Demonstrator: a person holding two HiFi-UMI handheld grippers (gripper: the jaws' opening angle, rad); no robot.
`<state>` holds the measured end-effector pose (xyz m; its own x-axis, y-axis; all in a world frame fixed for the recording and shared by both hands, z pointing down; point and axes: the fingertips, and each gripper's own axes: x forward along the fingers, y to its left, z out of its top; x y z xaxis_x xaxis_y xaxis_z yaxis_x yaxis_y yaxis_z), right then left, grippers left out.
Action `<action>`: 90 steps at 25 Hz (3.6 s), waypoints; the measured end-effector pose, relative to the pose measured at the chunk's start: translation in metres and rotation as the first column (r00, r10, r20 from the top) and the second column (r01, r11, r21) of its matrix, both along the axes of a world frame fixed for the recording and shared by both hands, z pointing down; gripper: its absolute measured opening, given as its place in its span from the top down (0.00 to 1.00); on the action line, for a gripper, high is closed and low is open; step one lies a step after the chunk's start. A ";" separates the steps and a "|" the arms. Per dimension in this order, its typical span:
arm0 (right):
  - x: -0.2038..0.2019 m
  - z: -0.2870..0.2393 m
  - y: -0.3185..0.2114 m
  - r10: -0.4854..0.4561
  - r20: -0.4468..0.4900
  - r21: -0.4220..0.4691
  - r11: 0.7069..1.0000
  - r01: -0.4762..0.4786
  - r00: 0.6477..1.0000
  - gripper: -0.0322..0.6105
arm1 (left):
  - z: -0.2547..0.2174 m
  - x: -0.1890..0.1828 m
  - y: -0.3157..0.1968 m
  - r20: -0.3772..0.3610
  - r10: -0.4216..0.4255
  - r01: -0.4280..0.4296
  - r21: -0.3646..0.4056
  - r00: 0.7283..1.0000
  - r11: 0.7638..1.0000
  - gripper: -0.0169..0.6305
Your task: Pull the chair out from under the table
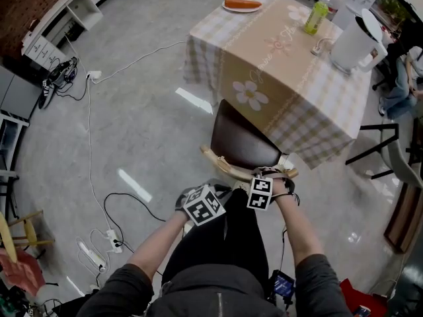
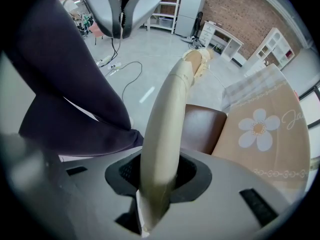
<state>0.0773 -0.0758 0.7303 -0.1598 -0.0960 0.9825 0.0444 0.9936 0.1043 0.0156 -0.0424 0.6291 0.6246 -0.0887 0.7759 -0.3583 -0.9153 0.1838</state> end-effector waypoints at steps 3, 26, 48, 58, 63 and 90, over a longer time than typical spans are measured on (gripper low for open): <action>-0.001 0.000 0.011 -0.008 0.002 -0.002 1.000 0.008 1.000 0.79 | 0.000 -0.001 0.007 0.001 -0.006 0.006 -0.006 1.000 1.000 0.95; -0.005 0.000 0.053 -0.027 -0.004 -0.002 1.000 0.027 1.000 0.79 | 0.002 -0.015 0.053 -0.007 -0.014 0.014 -0.030 1.000 0.999 0.95; -0.024 -0.001 0.084 -0.018 -0.025 -0.003 1.000 0.018 1.000 0.79 | 0.008 -0.045 0.097 -0.013 0.044 -0.044 -0.036 0.999 0.998 0.95; -0.024 0.000 0.082 -0.014 -0.025 -0.010 1.000 0.014 1.000 0.79 | 0.007 -0.043 0.089 -0.022 0.027 -0.027 -0.029 0.999 0.999 0.95; -0.018 -0.002 0.091 -0.025 -0.033 -0.021 0.999 0.025 0.999 0.79 | 0.003 -0.037 0.088 -0.031 0.014 -0.015 -0.025 0.999 1.000 0.95; -0.028 -0.001 0.143 -0.015 -0.036 -0.035 0.999 0.014 0.999 0.79 | 0.006 -0.036 0.117 -0.040 -0.010 0.009 -0.023 0.999 1.000 0.95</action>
